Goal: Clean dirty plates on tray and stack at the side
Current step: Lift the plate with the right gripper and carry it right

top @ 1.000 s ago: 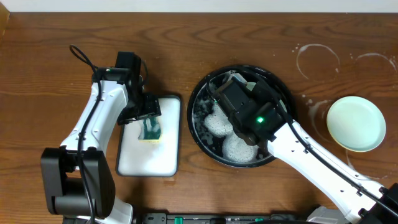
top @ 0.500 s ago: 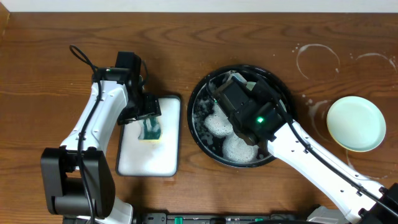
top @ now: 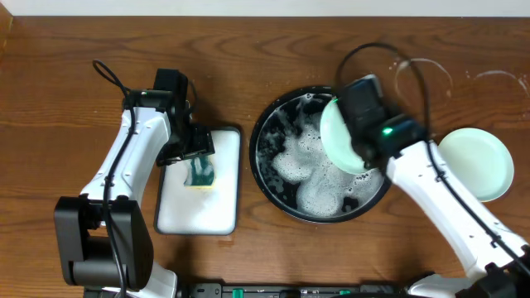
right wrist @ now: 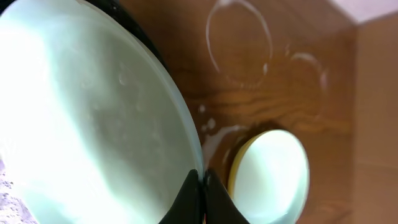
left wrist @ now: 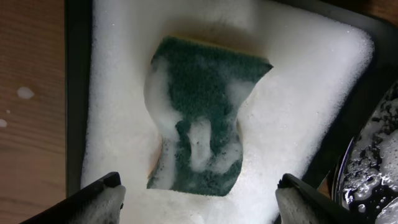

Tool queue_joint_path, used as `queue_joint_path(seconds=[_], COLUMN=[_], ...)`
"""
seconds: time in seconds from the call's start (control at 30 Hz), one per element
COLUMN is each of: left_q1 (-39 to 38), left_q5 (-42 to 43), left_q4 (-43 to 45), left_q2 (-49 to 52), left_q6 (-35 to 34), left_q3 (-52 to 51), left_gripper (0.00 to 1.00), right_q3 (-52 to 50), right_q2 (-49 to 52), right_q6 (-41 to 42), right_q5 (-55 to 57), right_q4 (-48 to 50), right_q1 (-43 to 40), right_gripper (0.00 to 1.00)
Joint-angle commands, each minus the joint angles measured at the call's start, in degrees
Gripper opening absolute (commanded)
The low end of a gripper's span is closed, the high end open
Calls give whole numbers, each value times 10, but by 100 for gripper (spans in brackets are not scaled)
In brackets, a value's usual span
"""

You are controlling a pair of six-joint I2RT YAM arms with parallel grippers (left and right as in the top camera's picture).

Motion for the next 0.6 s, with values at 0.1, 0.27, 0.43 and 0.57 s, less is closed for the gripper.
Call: queue_joint_path(seconds=[0.1,0.27,0.43,0.57], left_q1=[2,2,2,2], left_q5=[-5,-5,-5,-5], left_q4=[-2,-2,-2,-2], left_q2=[3,3,3,3], left_q6=[1,1,1,1], left_q3=[-2,-2,-2,-2], left_gripper=[81,81,81,81], right_q3=[8,8,8,8], right_q2=[-50,-99,-131,-126], right_q6=[-22,-14,-28,-82], right_q5=[-14,131,147,147], right_q4=[0,-1,18,30], right_q1=[8,52,73,83], right_gripper=[1,1,1,1])
